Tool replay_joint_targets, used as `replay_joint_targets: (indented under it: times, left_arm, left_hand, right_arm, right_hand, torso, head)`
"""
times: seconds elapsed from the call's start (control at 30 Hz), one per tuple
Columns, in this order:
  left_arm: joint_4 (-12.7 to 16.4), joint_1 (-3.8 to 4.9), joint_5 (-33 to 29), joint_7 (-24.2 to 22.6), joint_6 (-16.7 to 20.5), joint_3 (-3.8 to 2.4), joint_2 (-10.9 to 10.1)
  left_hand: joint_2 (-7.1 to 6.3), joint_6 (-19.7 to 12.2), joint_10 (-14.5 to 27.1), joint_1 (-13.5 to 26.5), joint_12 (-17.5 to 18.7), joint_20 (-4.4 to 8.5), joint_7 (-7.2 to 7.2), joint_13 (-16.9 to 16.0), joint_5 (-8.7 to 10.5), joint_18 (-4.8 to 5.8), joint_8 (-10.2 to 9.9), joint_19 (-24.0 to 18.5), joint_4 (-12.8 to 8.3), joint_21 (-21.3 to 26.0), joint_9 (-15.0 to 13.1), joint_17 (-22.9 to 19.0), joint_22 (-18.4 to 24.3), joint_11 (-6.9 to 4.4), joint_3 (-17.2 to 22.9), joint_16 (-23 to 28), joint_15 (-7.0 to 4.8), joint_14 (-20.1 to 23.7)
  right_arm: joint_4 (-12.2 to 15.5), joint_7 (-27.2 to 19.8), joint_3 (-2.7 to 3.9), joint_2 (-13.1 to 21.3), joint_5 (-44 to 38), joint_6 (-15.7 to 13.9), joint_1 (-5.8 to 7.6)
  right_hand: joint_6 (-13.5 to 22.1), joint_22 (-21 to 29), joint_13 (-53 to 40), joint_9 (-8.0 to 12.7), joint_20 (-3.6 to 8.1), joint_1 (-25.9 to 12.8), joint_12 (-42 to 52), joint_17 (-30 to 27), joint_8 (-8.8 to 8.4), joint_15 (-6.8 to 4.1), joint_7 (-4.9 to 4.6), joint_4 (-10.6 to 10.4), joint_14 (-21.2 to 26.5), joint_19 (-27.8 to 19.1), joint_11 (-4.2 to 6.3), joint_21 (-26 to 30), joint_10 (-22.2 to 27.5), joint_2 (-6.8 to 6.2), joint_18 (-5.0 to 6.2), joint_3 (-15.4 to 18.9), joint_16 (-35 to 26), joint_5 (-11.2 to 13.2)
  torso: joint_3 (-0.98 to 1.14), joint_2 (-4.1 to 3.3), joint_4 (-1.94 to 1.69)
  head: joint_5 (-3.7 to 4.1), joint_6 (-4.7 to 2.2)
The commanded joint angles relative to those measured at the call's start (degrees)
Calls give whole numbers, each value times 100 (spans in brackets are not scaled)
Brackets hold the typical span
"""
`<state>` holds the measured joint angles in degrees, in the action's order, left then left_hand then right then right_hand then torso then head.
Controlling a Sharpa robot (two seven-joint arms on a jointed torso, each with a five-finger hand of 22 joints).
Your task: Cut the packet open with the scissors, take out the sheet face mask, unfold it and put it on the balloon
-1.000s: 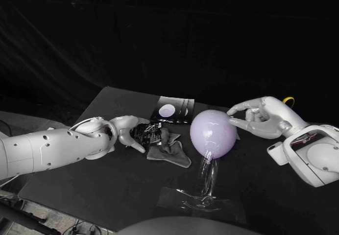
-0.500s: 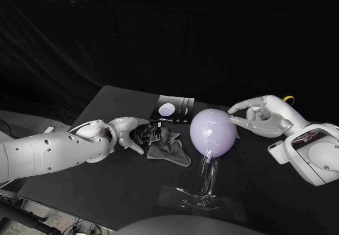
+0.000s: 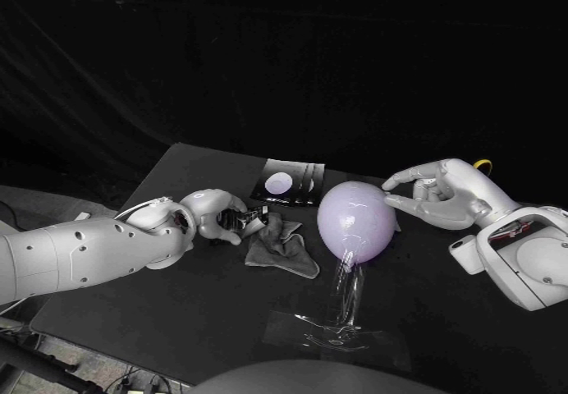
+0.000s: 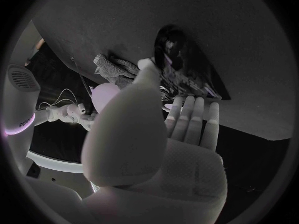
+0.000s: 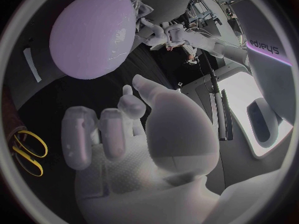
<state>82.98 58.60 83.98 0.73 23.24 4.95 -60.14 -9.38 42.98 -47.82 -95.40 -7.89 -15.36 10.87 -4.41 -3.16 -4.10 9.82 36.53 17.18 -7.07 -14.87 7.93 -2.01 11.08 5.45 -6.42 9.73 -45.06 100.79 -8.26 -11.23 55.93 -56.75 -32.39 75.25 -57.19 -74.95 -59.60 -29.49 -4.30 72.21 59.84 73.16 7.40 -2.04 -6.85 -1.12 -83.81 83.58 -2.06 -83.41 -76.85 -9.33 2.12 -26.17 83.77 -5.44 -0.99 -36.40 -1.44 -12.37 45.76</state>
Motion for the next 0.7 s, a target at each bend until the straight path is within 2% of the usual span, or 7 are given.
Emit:
replay_joint_targets:
  times: [0.03,0.13,0.4,0.6,0.7]
  left_arm:
    - [-43,-125,-205,29,-412,104,11]
    - [-57,-125,-273,-8,-421,103,15]
    - [-93,-125,-355,-72,-416,102,30]
    - [-94,-125,-372,-167,-376,101,47]
    - [-93,-125,-461,-283,-291,100,46]
  left_hand:
    - [182,203,-194,-102,-29,-83,154,20,42,-640,117,419,-46,-562,-95,511,-406,-4,115,-523,-3,-211]
    - [258,357,-437,-176,-62,-62,130,32,44,-645,194,567,-58,-631,-117,542,-418,-5,207,-600,-28,-423]
    - [275,457,-610,-307,-28,-35,125,62,43,-646,229,711,-66,-692,-114,561,-425,-18,306,-642,-61,-590]
    - [305,722,-817,-431,8,-1,-32,73,41,-644,350,791,-60,-722,-137,568,-417,-55,474,-647,-97,-704]
    - [353,843,-914,-457,32,21,-49,76,39,-647,395,825,-54,-739,-139,571,-416,-94,591,-651,-125,-766]
  right_arm:
    - [13,-9,3,3,-62,43,2]
    - [14,-9,3,5,-62,43,2]
    - [17,-13,3,5,-62,39,2]
    - [24,-17,3,7,-62,39,2]
    - [27,-20,3,8,-62,39,2]
  right_hand:
    - [2,-1023,-3,-5,-1,25,32,7,-18,14,-30,-20,-309,164,-1,11,7,38,-14,-25,39,-20]
    - [2,-1023,-3,-5,-1,25,32,7,-18,14,-30,-20,-309,164,-1,11,7,38,-14,-25,39,-20]
    - [-2,-1025,-17,-7,-2,31,42,10,-16,13,-29,-22,-309,165,0,9,2,48,-14,-33,40,-27]
    - [-6,-1023,-21,-10,-2,42,40,11,-15,12,-27,-20,-309,163,2,12,3,54,-14,-41,40,-32]
    - [-6,-1023,-21,-10,-2,42,40,11,-15,12,-27,-20,-309,163,2,12,3,54,-14,-41,40,-32]
  torso:
    - [-1,-2,1]
    - [-2,-1,1]
    - [-1,0,-7]
    - [0,-1,1]
    - [0,-2,-1]
  head:
    - [7,-1]
    - [12,4]
    - [16,9]
    - [13,5]
    - [23,-10]
